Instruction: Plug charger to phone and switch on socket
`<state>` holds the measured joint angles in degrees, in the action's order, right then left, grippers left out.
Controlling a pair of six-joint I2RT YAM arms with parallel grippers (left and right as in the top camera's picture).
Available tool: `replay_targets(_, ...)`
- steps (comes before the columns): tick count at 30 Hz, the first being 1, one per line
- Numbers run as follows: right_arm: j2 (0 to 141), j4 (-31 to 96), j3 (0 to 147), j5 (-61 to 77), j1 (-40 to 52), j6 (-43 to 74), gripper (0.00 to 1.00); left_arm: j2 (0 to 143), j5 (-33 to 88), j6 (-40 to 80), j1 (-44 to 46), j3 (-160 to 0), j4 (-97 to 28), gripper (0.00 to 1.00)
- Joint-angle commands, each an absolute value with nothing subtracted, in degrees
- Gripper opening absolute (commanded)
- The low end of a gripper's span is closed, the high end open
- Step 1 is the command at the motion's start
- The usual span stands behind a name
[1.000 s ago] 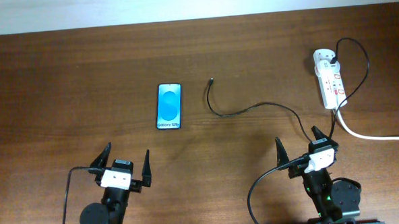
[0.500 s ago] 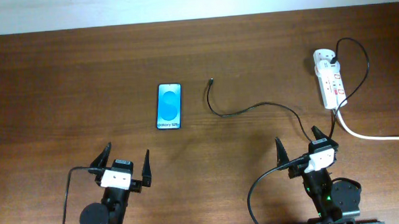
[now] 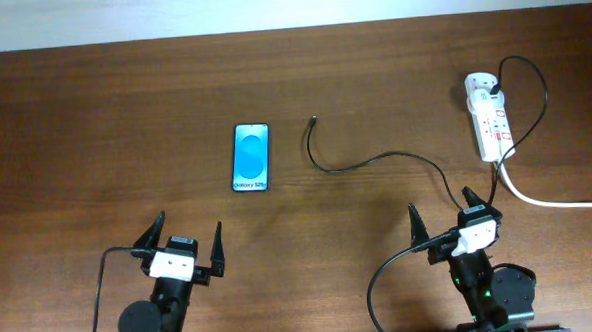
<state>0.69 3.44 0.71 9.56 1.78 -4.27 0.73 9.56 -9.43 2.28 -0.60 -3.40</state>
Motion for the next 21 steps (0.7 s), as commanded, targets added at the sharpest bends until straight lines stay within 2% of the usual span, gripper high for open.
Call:
replay_targets(1,0.5,3.6,0.3,10.3,2.2,-4.1,0.98,0.7,9.2,-10.0,2.3,-0.5,-3.8,0.99)
replay_targets(17,0.5,3.6,0.3,10.3,2.2,-4.1,0.98,0.7,4.6,-8.6,2.3,-0.8,-4.3,0.99)
replay_targets(21,0.5,3.6,0.3,10.3,2.2,-4.1,0.98,7.3,4.4,-8.7,2.3,-5.1,-5.0,0.99)
